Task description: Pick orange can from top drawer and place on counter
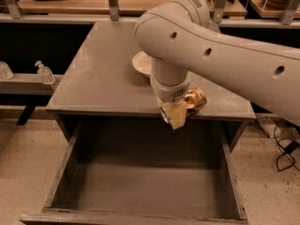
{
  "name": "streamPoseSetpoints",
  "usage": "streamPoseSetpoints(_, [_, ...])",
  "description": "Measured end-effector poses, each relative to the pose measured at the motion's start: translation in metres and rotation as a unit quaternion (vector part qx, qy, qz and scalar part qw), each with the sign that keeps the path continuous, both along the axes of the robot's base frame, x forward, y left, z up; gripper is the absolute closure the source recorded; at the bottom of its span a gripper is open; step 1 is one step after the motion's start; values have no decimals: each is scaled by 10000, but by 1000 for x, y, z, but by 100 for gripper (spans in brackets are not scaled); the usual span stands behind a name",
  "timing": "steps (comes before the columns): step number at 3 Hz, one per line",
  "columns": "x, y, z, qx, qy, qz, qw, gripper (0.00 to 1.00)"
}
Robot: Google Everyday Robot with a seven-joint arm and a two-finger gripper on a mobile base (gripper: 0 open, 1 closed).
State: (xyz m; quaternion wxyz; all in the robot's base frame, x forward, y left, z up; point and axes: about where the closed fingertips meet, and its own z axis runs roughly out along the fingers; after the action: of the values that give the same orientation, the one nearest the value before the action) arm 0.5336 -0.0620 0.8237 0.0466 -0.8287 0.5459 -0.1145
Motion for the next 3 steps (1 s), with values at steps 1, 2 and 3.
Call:
streamPoseSetpoints(1, [0,0,0,0,0,0,10000,100])
streamPoseSetpoints(2, [0,0,0,0,-1,0,10000,100])
streamPoseSetpoints(3, [0,0,0,1,-1,0,10000,100])
